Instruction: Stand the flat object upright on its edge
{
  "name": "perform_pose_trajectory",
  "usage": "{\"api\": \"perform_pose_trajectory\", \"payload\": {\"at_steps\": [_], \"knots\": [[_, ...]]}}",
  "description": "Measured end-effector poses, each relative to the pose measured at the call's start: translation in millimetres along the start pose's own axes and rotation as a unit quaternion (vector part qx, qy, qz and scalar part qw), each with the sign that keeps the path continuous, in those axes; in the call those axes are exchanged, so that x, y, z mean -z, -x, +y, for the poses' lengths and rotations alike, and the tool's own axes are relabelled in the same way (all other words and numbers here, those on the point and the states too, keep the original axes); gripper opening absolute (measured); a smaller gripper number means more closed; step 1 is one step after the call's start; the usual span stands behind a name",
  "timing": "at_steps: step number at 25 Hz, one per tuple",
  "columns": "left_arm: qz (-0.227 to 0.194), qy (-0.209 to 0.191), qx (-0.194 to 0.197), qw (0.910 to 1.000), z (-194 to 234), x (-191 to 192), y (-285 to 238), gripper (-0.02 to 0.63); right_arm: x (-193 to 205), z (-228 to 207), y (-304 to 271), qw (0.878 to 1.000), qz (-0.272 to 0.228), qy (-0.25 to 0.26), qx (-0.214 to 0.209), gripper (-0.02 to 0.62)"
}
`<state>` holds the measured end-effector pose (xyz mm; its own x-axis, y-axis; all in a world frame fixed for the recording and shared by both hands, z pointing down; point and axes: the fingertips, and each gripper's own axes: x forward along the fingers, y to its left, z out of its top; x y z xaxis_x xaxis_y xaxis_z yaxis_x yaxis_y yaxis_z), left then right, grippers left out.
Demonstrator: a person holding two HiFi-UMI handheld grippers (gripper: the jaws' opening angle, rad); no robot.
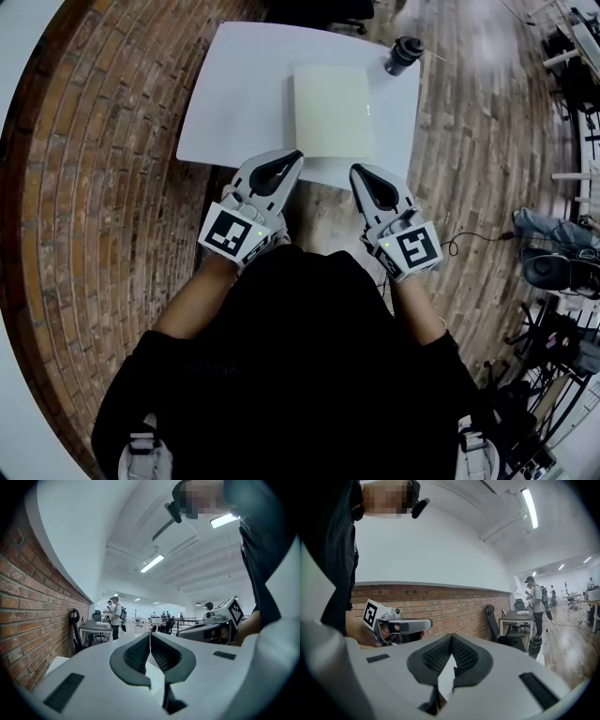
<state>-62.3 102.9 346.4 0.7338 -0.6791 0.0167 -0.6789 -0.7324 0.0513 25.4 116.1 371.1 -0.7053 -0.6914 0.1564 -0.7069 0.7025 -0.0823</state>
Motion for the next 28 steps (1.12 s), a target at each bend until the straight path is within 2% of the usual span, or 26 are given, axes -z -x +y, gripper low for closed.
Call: {"api": "perform_pose_trajectory", "payload": {"at_steps": [7, 12, 18, 28], "knots": [[0.014, 0.008, 0.052, 0.9985, 51.2, 11.5, -6.3, 0.021, -1.4, -8.4, -48.4, 0.997, 0.019, -0.032, 0.066, 0.009], [0.025, 0.006, 0.071, 0.9971, 69.3, 15.9, -21.8, 0.021, 0.7, -22.7, -63.5, 0.995, 0.027, -0.039, 0.085, 0.009], [0.042, 0.013, 0.065, 0.9969, 83.7, 26.7, -53.4, 0.021, 10.2, -61.4, -75.1, 0.994, 0.039, -0.052, 0.084, 0.009], [0.088, 0.004, 0.019, 0.9959, 106.8, 54.6, -123.6, 0.021, 33.7, -147.2, -100.9, 0.993, 0.076, -0.059, 0.065, 0.009]]}}
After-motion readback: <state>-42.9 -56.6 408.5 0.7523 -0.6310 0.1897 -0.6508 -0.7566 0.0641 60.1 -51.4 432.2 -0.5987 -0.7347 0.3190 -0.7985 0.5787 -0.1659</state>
